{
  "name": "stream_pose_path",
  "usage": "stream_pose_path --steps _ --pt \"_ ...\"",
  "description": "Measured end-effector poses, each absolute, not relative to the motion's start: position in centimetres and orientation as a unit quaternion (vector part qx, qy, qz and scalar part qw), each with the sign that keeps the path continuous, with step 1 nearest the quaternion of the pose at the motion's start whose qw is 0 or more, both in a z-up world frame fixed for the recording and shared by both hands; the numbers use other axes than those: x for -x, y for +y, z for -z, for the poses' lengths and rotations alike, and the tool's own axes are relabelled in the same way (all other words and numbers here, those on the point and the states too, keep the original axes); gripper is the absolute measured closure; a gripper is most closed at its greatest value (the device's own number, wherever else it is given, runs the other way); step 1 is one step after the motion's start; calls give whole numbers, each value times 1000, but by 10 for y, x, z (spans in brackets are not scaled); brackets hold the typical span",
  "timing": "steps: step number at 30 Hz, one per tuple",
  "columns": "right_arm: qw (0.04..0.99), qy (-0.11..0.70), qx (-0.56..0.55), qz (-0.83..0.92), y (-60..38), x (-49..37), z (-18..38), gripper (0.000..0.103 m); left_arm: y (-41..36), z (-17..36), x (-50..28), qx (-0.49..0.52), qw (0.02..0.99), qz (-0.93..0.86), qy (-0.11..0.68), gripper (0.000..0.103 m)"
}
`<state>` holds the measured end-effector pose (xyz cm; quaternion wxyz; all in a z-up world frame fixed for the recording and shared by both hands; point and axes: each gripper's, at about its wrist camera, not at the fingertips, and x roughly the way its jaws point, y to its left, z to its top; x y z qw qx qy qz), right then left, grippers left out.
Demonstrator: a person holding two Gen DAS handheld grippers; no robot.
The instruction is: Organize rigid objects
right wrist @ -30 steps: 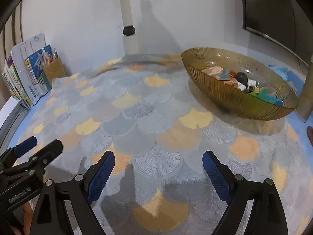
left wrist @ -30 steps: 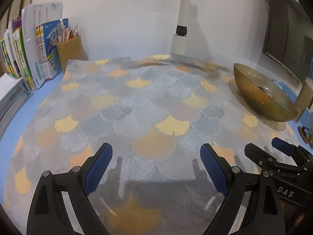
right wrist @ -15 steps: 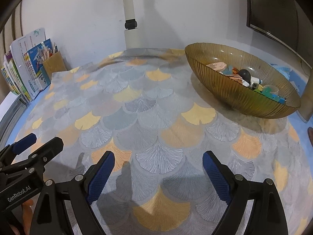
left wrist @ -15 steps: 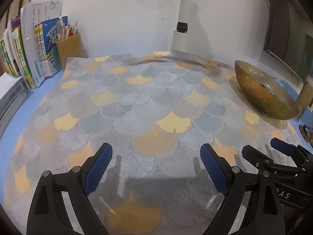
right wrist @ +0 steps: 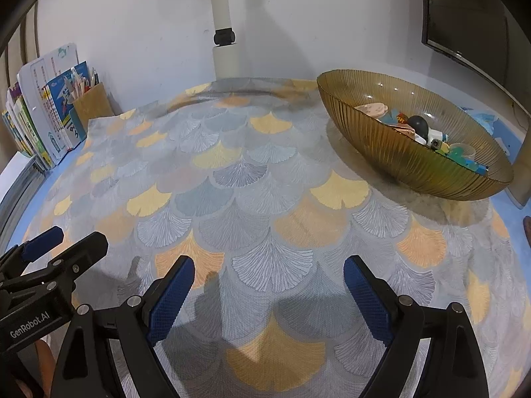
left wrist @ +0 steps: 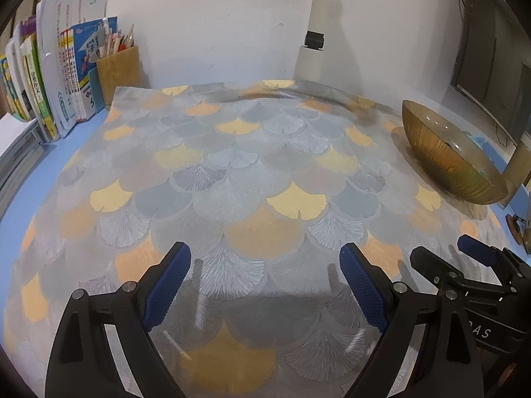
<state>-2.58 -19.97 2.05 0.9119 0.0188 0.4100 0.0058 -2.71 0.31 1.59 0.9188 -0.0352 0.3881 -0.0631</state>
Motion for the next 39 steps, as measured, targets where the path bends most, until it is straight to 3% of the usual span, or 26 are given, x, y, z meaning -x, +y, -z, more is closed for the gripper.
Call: stream_pose_path --steps 39 --pt "904 428 -19 -9 -198 22 -16 12 7 -11 23 46 911 66 406 12"
